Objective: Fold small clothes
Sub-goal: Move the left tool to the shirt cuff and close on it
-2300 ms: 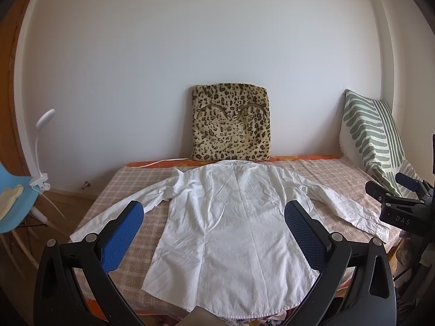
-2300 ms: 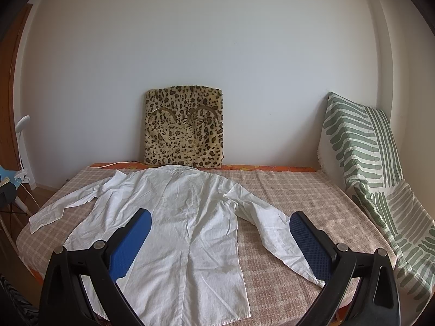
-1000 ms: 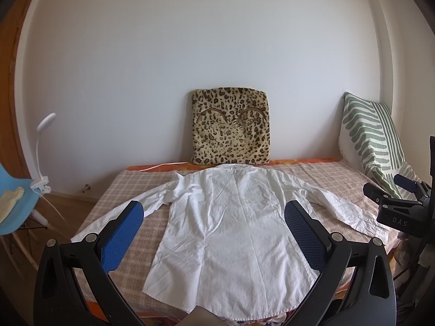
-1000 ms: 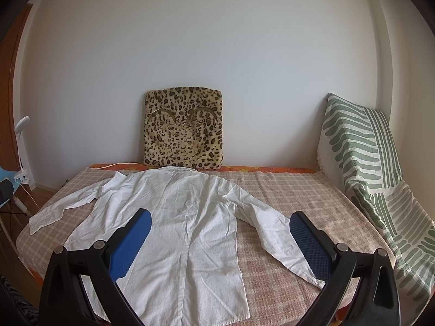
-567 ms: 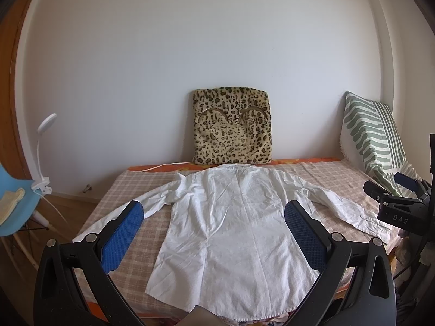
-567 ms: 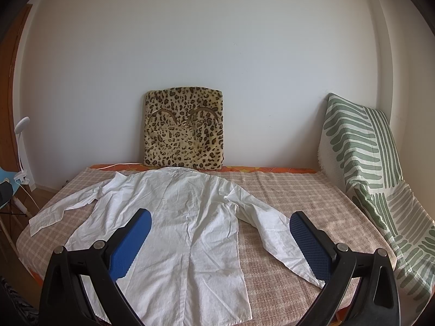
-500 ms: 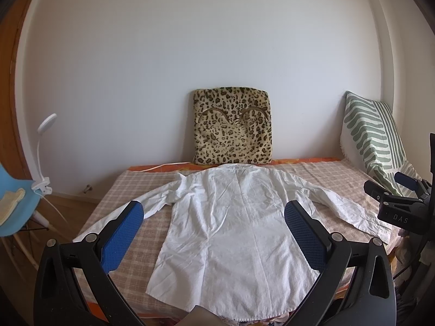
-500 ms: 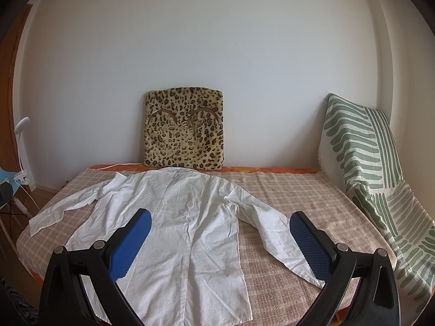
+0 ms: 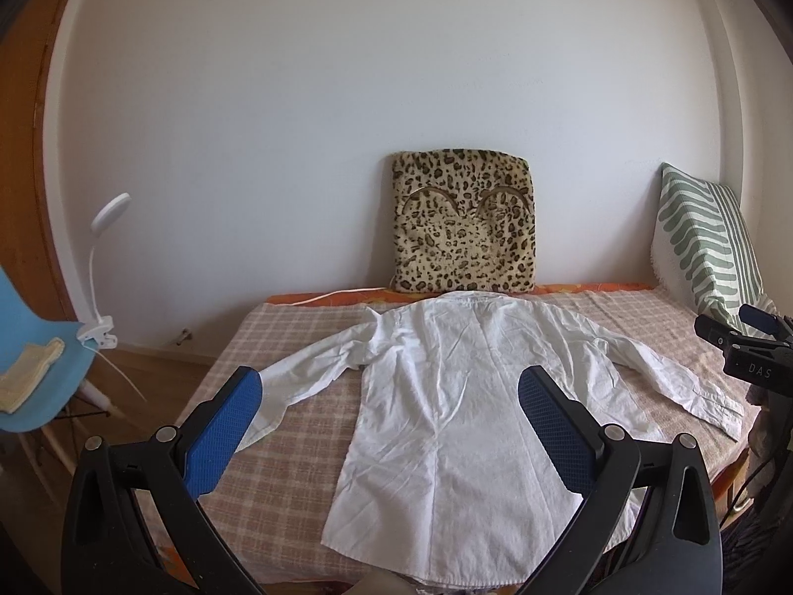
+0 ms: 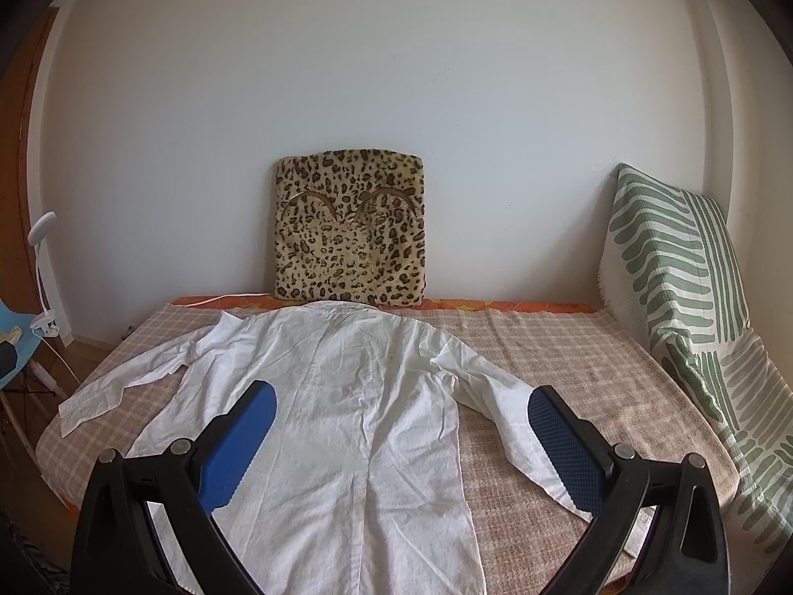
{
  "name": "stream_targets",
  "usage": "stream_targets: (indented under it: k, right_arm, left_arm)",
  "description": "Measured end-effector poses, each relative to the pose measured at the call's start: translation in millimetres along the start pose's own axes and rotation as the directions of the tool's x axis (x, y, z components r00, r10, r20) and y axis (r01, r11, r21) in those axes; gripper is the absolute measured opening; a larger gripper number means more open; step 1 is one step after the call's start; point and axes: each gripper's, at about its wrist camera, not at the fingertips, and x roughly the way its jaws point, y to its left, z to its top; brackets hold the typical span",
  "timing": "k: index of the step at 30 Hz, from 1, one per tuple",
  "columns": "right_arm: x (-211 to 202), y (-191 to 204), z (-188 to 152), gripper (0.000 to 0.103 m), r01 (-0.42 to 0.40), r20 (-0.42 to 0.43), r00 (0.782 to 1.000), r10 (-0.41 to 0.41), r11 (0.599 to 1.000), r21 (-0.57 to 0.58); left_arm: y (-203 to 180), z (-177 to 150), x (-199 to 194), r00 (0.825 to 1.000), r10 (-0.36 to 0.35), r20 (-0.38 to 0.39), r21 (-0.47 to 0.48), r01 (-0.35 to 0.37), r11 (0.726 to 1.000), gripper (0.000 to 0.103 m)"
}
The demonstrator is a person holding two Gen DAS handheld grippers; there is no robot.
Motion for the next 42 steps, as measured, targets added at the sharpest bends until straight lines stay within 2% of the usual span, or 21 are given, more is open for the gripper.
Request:
stream_targets:
  k: [5, 10, 14, 18, 20, 22, 25, 27, 30, 31, 34, 38, 42]
  right_arm:
    - [19, 19, 7, 0.103, -0.046, -0.015, 0.999, 0.045, 0.999, -0.029]
    - [40, 39, 17, 0.102, -0.097, -0.034, 0.995, 0.096, 0.995, -0.036]
    - [56, 56, 27, 0.100, -0.137, -0.014, 0.990, 0.137, 0.989, -0.050]
    - [76, 77, 37, 0.096, -0.234, -0.014, 0.972, 0.233, 0.971, -0.055]
    - [89, 91, 43, 0.096, -0.270, -0.033, 0.963, 0.269, 0.961, -0.062]
    - [103, 106, 48, 0.096, -0.293, -0.053, 0.956, 0.289, 0.953, -0.079]
    - [123, 128, 52, 0.095, -0.334, -0.088, 0.941, 0.325, 0.936, -0.110]
    - [137, 143, 54, 0.093, -0.369, -0.120, 0.927, 0.356, 0.922, -0.116]
    - [161, 160, 55, 0.087, -0.426, -0.182, 0.896, 0.405, 0.900, -0.091]
    - [169, 166, 55, 0.085, -0.445, -0.203, 0.883, 0.423, 0.892, -0.077]
    - [192, 184, 53, 0.080, -0.481, -0.262, 0.853, 0.452, 0.875, -0.058]
    - [221, 208, 48, 0.075, -0.512, -0.335, 0.816, 0.471, 0.858, -0.041]
    - [247, 226, 40, 0.072, -0.528, -0.396, 0.781, 0.483, 0.849, -0.007]
  left_arm:
    - [37, -4, 17, 0.998, 0.051, -0.040, -0.041, -0.053, 0.998, 0.103]
    - [72, -10, 36, 0.993, 0.094, -0.071, -0.074, -0.099, 0.992, 0.091]
    - [104, -16, 57, 0.981, 0.161, -0.111, -0.119, -0.174, 0.978, 0.090]
    - [140, -27, 77, 0.962, 0.205, -0.182, -0.186, -0.238, 0.953, 0.090]
    - [159, -33, 87, 0.959, 0.185, -0.216, -0.221, -0.233, 0.947, 0.090]
    - [177, -39, 96, 0.951, 0.180, -0.251, -0.249, -0.243, 0.938, 0.077]
    - [204, -51, 109, 0.937, 0.172, -0.304, -0.307, -0.267, 0.914, 0.072]
    - [226, -61, 119, 0.928, 0.130, -0.349, -0.382, -0.267, 0.885, 0.066]
    - [260, -80, 134, 0.914, 0.046, -0.403, -0.506, -0.264, 0.821, 0.048]
    - [270, -86, 139, 0.908, 0.033, -0.419, -0.527, -0.272, 0.805, 0.045]
    - [291, -102, 151, 0.888, -0.006, -0.459, -0.573, -0.291, 0.766, 0.043]
    - [315, -116, 170, 0.873, -0.046, -0.486, -0.625, -0.311, 0.716, 0.041]
    - [326, -121, 189, 0.867, -0.080, -0.492, -0.637, -0.296, 0.711, 0.040]
